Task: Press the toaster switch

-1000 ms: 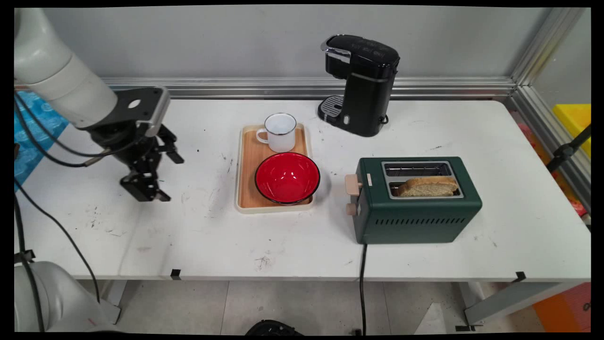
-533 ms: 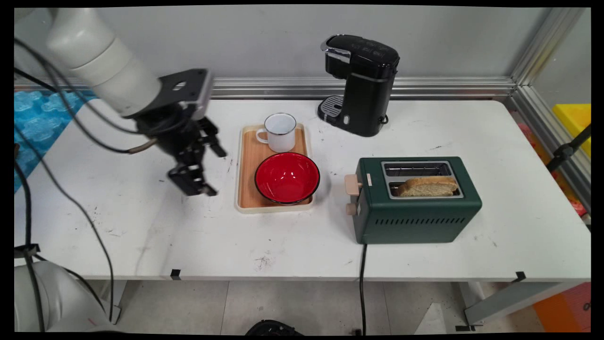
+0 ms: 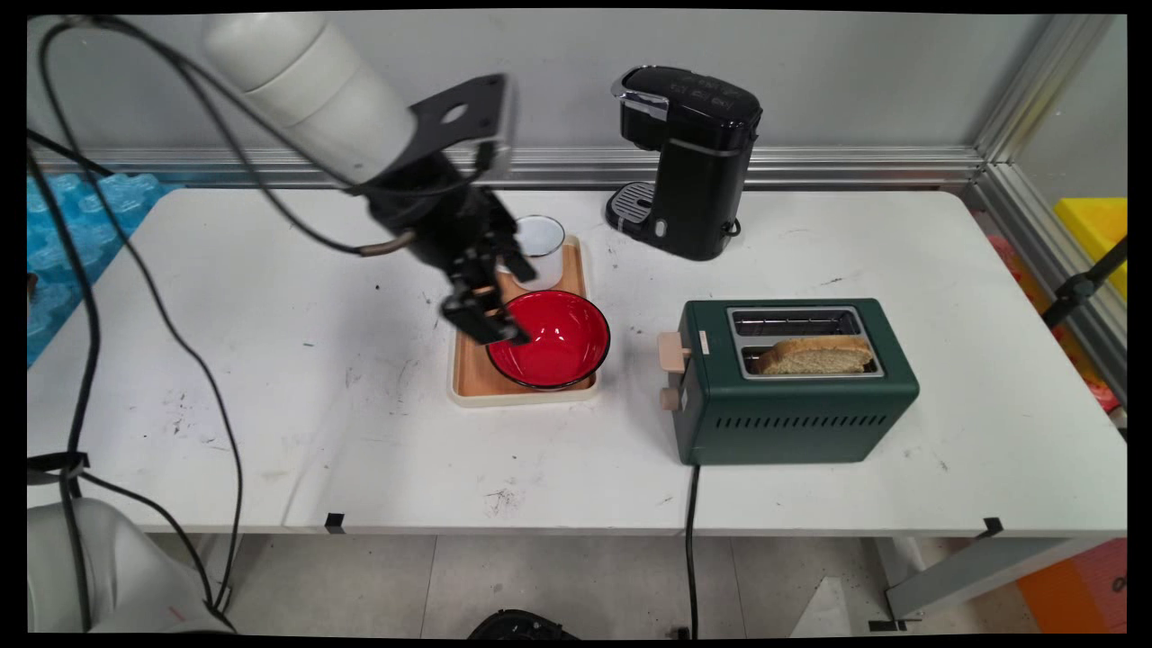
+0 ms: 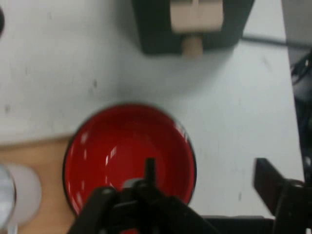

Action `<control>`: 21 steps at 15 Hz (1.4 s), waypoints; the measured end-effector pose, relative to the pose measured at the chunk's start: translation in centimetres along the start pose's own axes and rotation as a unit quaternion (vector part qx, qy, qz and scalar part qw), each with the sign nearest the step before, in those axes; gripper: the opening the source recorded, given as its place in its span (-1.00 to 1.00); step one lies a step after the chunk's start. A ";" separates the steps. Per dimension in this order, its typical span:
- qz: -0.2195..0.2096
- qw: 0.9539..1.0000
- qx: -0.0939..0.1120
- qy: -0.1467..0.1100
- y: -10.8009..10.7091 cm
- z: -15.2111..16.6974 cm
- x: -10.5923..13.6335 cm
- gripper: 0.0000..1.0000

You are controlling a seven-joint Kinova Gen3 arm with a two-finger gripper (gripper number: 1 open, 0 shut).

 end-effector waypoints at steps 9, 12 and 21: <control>-0.012 0.999 0.010 0.039 0.1 2.8 6.4 -1.00; -0.014 0.999 0.012 0.041 0.4 4.3 7.5 -1.00; -0.019 0.999 0.016 0.031 1.4 7.9 8.3 -1.00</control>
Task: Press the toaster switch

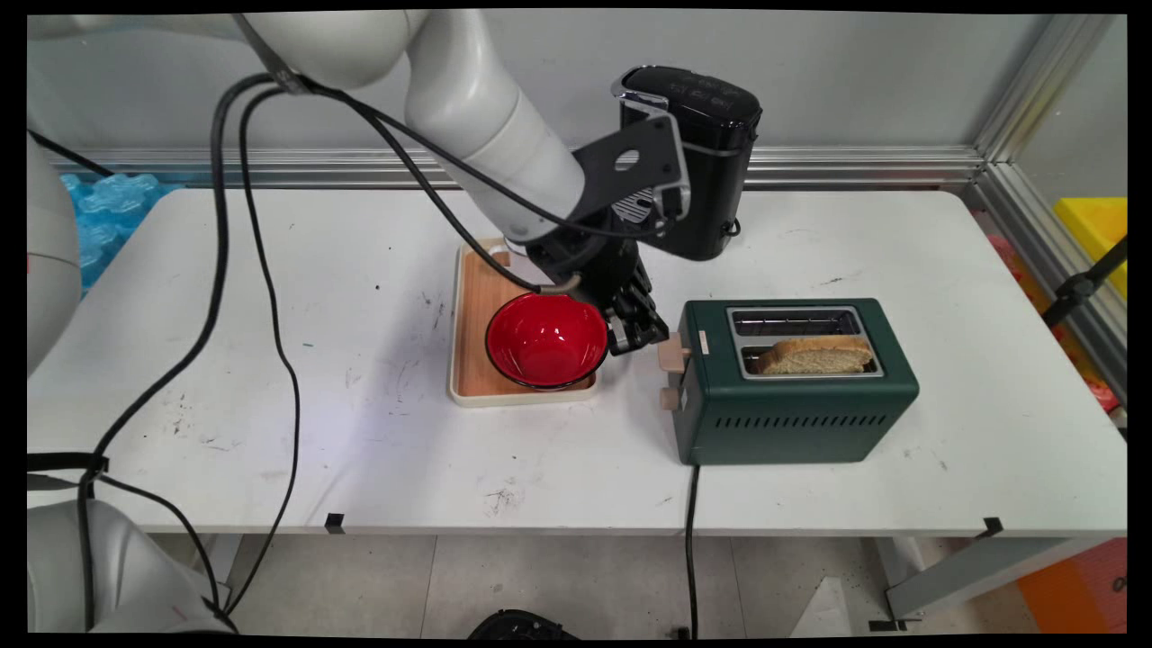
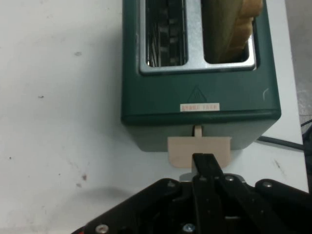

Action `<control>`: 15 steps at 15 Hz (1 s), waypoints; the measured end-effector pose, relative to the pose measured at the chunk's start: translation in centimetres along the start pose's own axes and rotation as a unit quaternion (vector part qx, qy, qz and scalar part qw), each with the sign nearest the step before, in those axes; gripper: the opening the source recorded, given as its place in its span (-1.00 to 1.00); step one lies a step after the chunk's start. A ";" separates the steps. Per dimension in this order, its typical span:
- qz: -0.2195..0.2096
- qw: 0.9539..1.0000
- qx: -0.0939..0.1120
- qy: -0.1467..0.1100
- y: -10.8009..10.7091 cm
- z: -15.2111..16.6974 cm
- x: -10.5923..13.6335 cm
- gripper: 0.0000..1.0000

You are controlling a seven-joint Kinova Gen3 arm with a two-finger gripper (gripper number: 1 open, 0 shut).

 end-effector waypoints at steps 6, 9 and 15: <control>-0.001 1.000 0.005 0.000 0.3 1.7 0.0 -1.00; -0.004 1.000 0.006 0.000 0.4 2.4 -0.2 -1.00; -0.012 1.000 0.007 0.005 0.7 4.0 -0.4 -1.00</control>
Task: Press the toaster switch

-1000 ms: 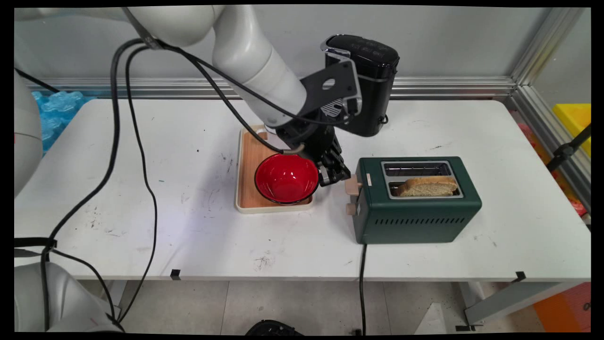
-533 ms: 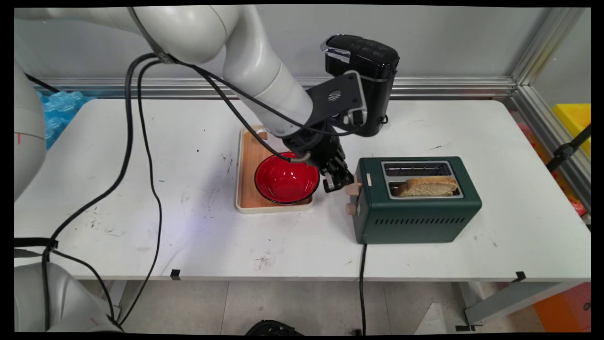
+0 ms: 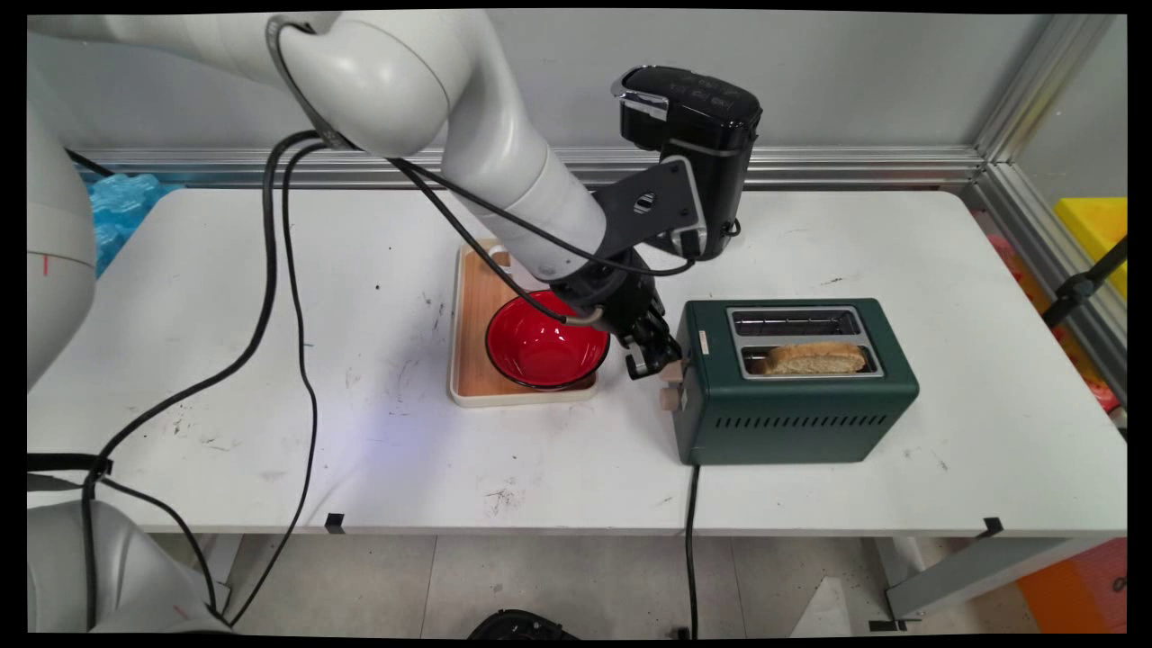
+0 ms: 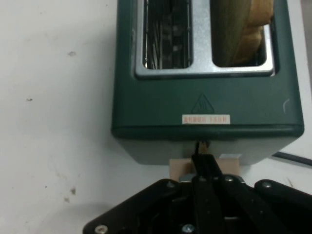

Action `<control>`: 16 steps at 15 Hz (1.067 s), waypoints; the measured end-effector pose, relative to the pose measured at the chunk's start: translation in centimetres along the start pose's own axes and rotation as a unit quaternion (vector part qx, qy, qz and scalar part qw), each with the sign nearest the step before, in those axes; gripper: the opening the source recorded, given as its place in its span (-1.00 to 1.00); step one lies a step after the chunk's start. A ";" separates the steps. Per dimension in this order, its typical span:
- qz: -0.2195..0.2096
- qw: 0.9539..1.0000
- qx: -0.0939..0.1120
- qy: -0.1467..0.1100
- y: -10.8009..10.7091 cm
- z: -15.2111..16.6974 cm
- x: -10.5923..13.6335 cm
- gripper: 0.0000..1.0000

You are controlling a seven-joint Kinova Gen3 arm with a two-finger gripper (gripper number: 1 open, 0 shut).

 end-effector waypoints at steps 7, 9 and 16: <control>-0.011 1.000 0.000 0.000 0.2 1.5 -0.9 -1.00; -0.013 1.000 0.000 -0.001 0.2 1.8 -1.2 -1.00; -0.023 1.000 -0.001 -0.005 0.2 2.7 -2.5 -1.00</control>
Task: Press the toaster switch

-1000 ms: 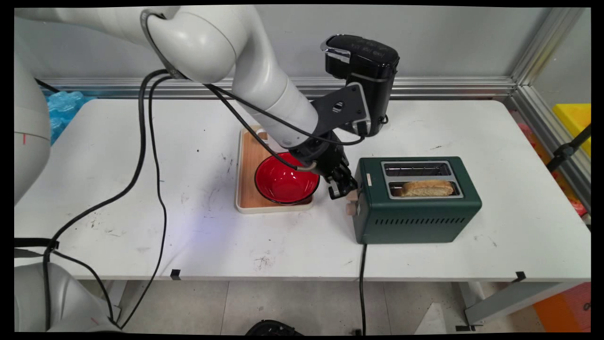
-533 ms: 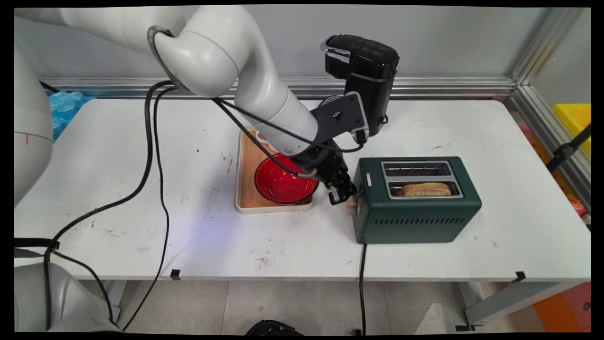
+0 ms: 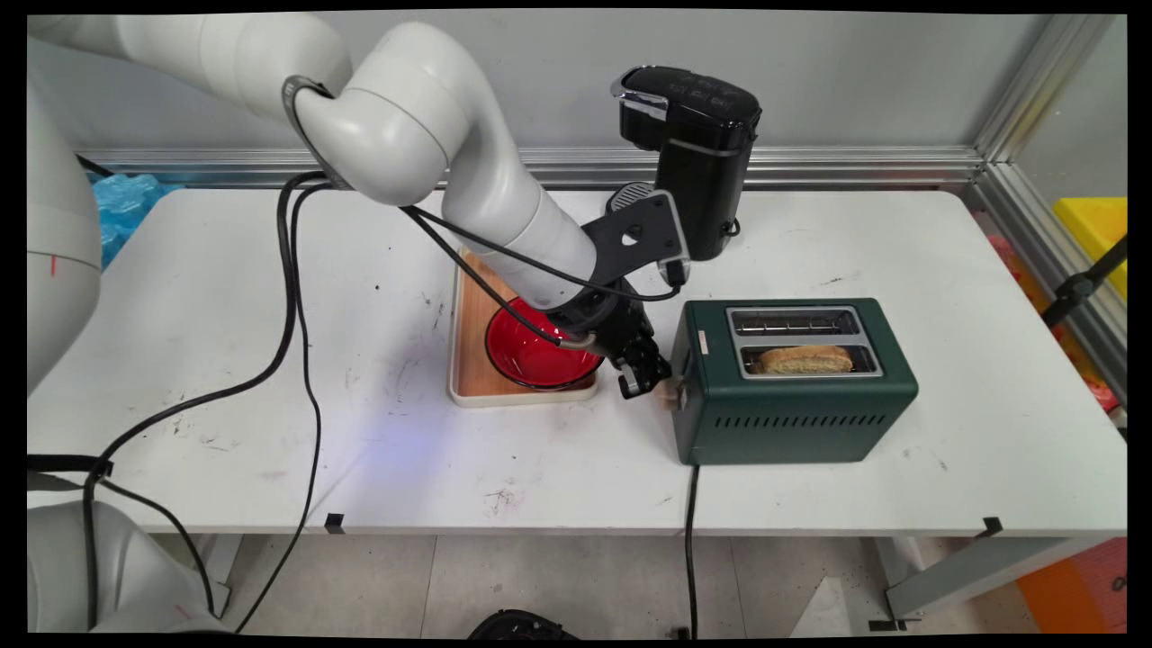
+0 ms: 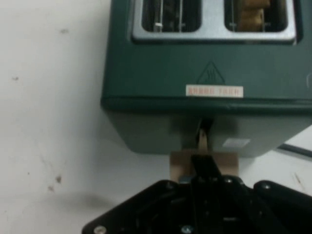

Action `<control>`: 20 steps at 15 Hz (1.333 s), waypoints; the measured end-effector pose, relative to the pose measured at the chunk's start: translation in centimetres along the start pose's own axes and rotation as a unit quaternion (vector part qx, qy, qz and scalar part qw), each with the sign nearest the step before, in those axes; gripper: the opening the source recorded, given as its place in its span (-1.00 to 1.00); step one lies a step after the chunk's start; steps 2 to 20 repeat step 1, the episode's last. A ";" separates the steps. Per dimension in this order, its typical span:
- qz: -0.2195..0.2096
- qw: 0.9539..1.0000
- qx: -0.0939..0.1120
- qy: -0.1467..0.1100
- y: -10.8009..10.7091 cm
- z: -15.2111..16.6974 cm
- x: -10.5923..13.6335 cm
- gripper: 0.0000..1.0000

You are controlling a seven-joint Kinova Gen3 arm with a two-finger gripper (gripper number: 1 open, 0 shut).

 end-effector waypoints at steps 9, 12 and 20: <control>-0.001 1.000 -0.001 -0.001 0.0 0.1 -0.2 -1.00; -0.001 1.000 -0.001 -0.001 0.0 0.1 -0.2 -1.00; -0.001 1.000 -0.001 -0.001 0.0 0.1 -0.2 -1.00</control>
